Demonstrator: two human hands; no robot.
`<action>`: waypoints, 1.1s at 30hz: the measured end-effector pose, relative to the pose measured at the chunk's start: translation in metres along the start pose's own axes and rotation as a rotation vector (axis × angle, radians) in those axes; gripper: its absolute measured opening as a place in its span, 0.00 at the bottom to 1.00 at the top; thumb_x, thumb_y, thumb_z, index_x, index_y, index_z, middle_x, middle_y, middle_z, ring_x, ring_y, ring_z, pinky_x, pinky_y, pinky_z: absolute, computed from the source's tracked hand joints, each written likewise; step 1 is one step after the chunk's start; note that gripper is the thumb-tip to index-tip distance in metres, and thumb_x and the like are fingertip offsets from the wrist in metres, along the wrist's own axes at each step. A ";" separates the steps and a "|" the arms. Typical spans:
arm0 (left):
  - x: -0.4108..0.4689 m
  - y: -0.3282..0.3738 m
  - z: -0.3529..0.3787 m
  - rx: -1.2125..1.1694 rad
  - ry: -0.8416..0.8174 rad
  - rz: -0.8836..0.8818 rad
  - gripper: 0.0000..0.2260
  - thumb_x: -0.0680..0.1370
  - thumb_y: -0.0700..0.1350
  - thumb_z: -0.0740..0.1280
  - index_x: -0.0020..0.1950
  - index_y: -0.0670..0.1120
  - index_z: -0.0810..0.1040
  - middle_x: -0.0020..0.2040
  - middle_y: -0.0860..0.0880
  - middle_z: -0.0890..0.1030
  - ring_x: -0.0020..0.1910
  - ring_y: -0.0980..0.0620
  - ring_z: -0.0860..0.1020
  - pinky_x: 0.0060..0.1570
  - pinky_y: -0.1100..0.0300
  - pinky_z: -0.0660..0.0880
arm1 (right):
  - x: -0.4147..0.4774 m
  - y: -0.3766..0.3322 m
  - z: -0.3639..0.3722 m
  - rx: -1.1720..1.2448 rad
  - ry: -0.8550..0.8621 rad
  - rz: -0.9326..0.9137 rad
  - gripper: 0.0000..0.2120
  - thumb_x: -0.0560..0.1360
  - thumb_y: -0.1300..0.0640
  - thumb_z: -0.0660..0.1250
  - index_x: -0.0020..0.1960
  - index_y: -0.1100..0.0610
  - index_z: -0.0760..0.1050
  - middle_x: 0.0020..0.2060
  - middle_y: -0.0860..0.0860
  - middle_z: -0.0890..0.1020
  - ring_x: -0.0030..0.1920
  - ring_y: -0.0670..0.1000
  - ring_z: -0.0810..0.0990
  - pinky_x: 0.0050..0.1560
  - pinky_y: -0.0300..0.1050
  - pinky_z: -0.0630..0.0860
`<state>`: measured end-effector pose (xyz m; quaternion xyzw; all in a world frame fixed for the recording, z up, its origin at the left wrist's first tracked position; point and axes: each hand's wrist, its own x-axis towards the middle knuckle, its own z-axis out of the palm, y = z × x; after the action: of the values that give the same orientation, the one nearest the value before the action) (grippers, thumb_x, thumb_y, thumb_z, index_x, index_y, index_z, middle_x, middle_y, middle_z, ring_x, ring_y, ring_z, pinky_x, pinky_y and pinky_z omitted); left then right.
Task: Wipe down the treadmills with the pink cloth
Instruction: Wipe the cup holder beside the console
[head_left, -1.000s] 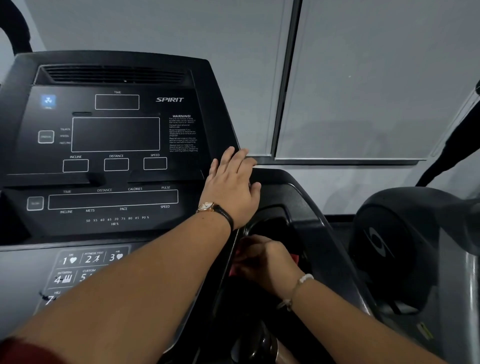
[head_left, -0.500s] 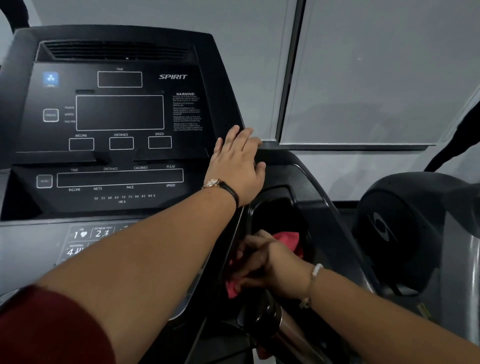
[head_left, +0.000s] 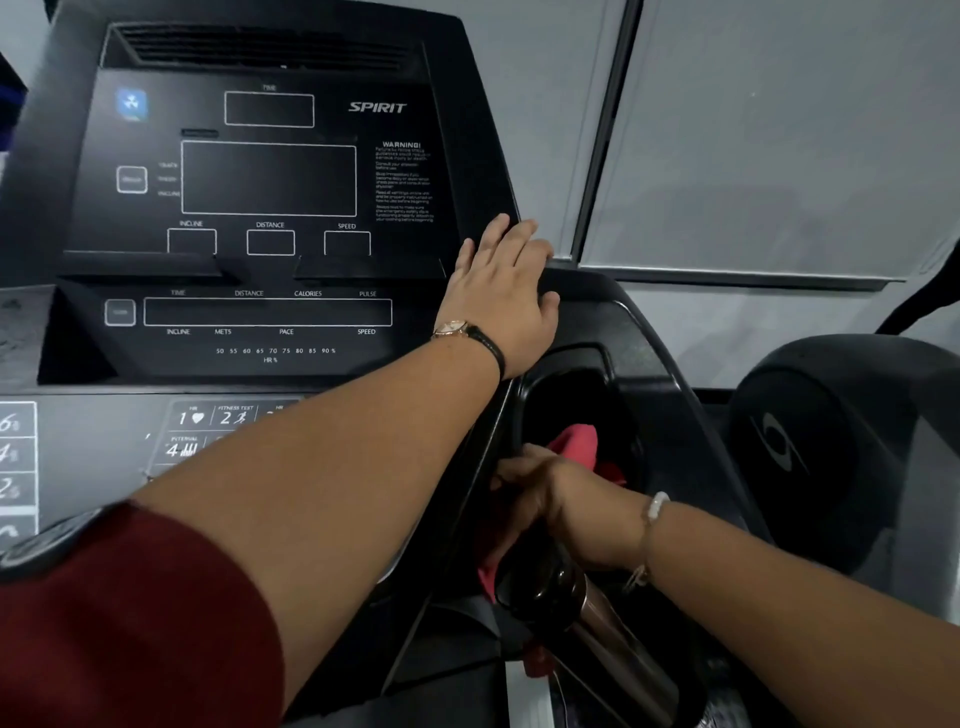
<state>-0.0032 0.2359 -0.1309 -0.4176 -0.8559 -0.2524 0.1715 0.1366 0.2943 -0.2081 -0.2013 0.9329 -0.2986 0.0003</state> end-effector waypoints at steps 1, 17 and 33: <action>0.000 0.000 0.000 -0.002 0.000 0.000 0.17 0.78 0.49 0.59 0.67 0.50 0.66 0.75 0.52 0.58 0.76 0.51 0.47 0.73 0.51 0.42 | 0.001 0.001 -0.002 0.009 -0.004 -0.005 0.07 0.66 0.65 0.72 0.42 0.59 0.84 0.47 0.55 0.80 0.47 0.47 0.72 0.52 0.44 0.73; -0.001 -0.001 -0.002 -0.024 0.005 0.008 0.15 0.78 0.48 0.60 0.65 0.50 0.69 0.75 0.52 0.59 0.76 0.51 0.48 0.73 0.51 0.43 | -0.070 0.025 -0.041 -0.106 0.005 0.157 0.09 0.62 0.46 0.72 0.41 0.44 0.79 0.41 0.35 0.73 0.43 0.39 0.71 0.48 0.28 0.67; 0.000 0.001 -0.001 -0.011 0.003 0.000 0.15 0.78 0.48 0.60 0.65 0.51 0.69 0.75 0.51 0.59 0.76 0.51 0.47 0.73 0.51 0.42 | -0.095 0.042 -0.039 -0.096 0.401 0.254 0.17 0.64 0.34 0.68 0.45 0.43 0.80 0.40 0.34 0.76 0.44 0.37 0.74 0.49 0.27 0.68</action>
<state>-0.0025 0.2358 -0.1295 -0.4181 -0.8542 -0.2577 0.1705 0.2027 0.3832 -0.2107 -0.0187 0.9452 -0.2855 -0.1571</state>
